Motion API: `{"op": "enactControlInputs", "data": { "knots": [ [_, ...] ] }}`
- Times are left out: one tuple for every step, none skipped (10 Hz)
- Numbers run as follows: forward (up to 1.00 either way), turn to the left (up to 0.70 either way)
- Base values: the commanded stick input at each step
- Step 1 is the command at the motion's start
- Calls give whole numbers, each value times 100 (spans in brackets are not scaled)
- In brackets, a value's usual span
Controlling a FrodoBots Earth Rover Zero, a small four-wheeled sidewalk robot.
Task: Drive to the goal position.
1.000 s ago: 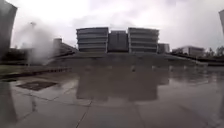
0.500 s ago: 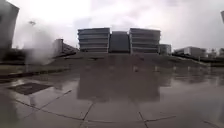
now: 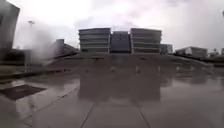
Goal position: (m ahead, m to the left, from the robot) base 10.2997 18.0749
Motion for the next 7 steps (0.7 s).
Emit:
{"op": "enactControlInputs", "data": {
  "knots": [
    [70, 0],
    [70, 0],
    [70, 0],
    [70, 0],
    [70, 0],
    [70, 0],
    [70, 0]
  ]
}}
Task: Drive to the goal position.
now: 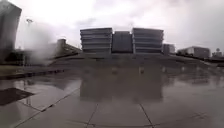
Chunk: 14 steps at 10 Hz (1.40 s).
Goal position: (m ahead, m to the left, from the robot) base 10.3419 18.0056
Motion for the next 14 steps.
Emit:
{"op": "enactControlInputs", "data": {
  "knots": [
    [70, 0],
    [70, 0],
    [70, 0],
    [70, 0],
    [70, 0],
    [70, 0],
    [70, 0],
    [70, 0],
    [70, 0],
    [70, 0],
    [70, 0],
    [70, 0],
    [70, 0],
    [70, 0]
  ]
}}
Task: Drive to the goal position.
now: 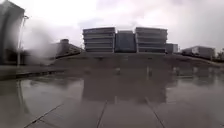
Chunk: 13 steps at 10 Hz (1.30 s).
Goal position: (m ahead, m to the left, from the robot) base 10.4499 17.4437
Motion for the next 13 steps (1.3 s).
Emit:
{"op": "enactControlInputs", "data": {
  "knots": [
    [70, 0],
    [70, 0],
    [70, 0],
    [70, 0],
    [70, 0],
    [70, 0],
    [70, 0],
    [70, 0],
    [70, 0],
    [70, 0],
    [70, 0],
    [70, 0],
    [70, 0]
  ]
}}
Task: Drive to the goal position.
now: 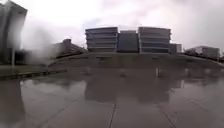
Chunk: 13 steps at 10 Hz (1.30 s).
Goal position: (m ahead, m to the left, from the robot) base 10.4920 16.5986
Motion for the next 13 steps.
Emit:
{"op": "enactControlInputs", "data": {
  "knots": [
    [70, 0],
    [70, 0],
    [70, 0],
    [70, 0],
    [70, 0],
    [70, 0],
    [70, 0],
    [70, 0],
    [70, 0],
    [70, 0],
    [70, 0],
    [70, 0],
    [70, 0]
  ]
}}
